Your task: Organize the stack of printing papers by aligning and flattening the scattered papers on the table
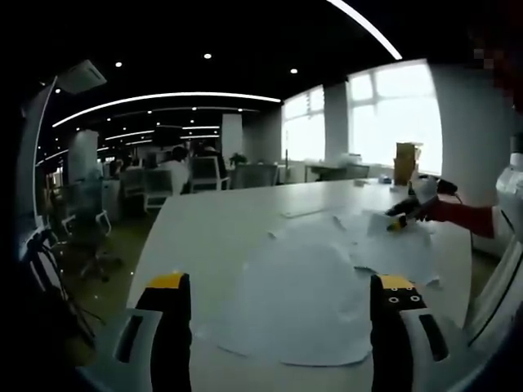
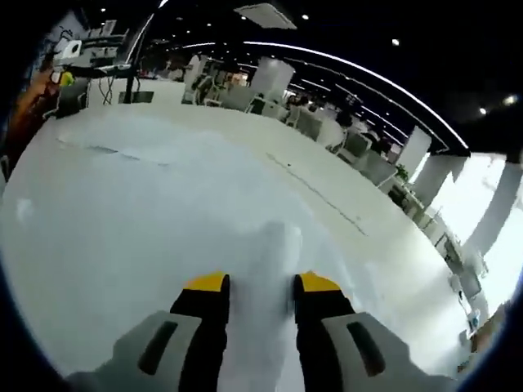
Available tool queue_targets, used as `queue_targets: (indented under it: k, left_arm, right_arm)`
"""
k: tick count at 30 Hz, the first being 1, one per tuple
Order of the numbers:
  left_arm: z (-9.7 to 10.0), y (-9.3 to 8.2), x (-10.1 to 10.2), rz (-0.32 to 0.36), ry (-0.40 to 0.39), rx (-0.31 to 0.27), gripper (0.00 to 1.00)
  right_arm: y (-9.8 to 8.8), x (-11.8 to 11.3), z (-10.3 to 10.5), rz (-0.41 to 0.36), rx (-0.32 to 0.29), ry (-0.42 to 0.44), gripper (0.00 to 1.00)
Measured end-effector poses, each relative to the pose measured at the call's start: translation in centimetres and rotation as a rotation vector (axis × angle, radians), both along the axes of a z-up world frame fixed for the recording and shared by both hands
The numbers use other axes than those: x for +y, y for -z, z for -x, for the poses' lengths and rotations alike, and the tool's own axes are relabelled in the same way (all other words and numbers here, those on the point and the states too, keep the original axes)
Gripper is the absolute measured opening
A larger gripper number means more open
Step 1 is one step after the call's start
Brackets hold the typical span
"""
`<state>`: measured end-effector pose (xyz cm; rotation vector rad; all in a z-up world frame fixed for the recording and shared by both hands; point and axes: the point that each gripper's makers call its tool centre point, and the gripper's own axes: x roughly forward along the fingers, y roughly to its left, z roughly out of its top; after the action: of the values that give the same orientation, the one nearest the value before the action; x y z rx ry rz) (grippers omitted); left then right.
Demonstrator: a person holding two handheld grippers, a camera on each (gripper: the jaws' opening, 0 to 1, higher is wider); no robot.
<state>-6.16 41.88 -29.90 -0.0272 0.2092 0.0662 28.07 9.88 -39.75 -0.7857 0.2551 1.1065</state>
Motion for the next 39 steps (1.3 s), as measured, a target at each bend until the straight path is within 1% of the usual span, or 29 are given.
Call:
queue_targets:
  k: [1, 2, 5, 6, 7, 9, 11, 12, 13, 15, 16, 17, 18, 21, 26, 28, 32, 36, 39]
  left_arm:
    - [0.0, 0.0, 0.0, 0.001, 0.0, 0.0, 0.93]
    - [0.0, 0.0, 0.0, 0.001, 0.001, 0.0, 0.93]
    - [-0.1, 0.0, -0.1, 0.0, 0.004, -0.002, 0.93]
    - [-0.1, -0.1, -0.1, -0.001, 0.005, -0.003, 0.93]
    - [-0.1, -0.1, -0.1, -0.002, 0.005, -0.003, 0.93]
    - [-0.1, -0.1, -0.1, -0.003, 0.007, -0.003, 0.92]
    - [0.0, -0.2, -0.1, -0.004, 0.005, -0.004, 0.92]
    - [0.0, -0.2, 0.0, -0.003, 0.004, -0.004, 0.92]
    - [0.1, -0.2, 0.1, -0.003, 0.002, -0.004, 0.92]
    - [0.1, -0.1, 0.2, -0.002, -0.002, -0.004, 0.92]
    - [0.1, -0.1, 0.2, -0.001, -0.002, -0.004, 0.92]
    - [0.1, -0.1, 0.2, -0.001, -0.002, -0.004, 0.92]
    - [0.1, -0.1, 0.1, -0.002, 0.0, -0.004, 0.92]
    - [-0.1, -0.2, 0.1, 0.0, 0.004, -0.007, 0.92]
    - [-0.7, -0.1, -0.1, 0.005, 0.016, -0.01, 0.92]
    - [-0.7, -0.1, -0.3, 0.007, 0.02, -0.012, 0.92]
    - [-0.7, -0.2, -0.7, 0.007, 0.027, -0.016, 0.92]
    - [-0.4, 0.0, -0.6, 0.009, 0.024, -0.013, 0.92]
    - [-0.3, 0.0, -0.5, 0.009, 0.021, -0.01, 0.92]
  right_arm:
    - [-0.1, -0.1, 0.0, 0.018, -0.023, 0.002, 0.28]
    - [0.2, -0.1, 0.3, 0.045, -0.022, -0.013, 0.28]
    - [0.4, 0.0, 0.4, 0.047, -0.017, -0.008, 0.3]
    - [0.5, 0.0, 0.5, 0.047, -0.003, -0.006, 0.3]
    - [0.7, 0.0, 0.5, 0.027, 0.027, 0.018, 0.31]
    - [0.6, -0.3, -0.1, -0.011, 0.066, 0.076, 0.37]
    - [0.6, -0.6, -0.6, -0.044, 0.106, 0.105, 0.42]
    - [0.7, -0.8, -0.7, -0.059, 0.135, 0.12, 0.43]
    - [0.8, -0.9, -0.8, -0.077, 0.166, 0.137, 0.44]
    - [1.1, -1.0, -0.6, -0.122, 0.253, 0.159, 0.51]
    - [1.1, -1.3, -0.5, -0.142, 0.299, 0.187, 0.52]
    - [1.2, -1.7, -0.5, -0.141, 0.318, 0.203, 0.53]
    - [1.3, -2.0, -0.4, -0.135, 0.326, 0.201, 0.55]
    - [1.4, -3.3, 0.1, -0.134, 0.365, 0.248, 0.62]
    - [1.1, -4.2, 0.7, -0.167, 0.374, 0.286, 0.71]
    - [1.1, -4.3, 0.8, -0.178, 0.38, 0.305, 0.74]
    - [1.2, -3.9, 2.1, -0.188, 0.39, 0.307, 0.8]
    - [1.4, -3.5, 3.5, -0.187, 0.407, 0.3, 0.82]
    - [1.6, -3.5, 4.4, -0.188, 0.424, 0.313, 0.83]
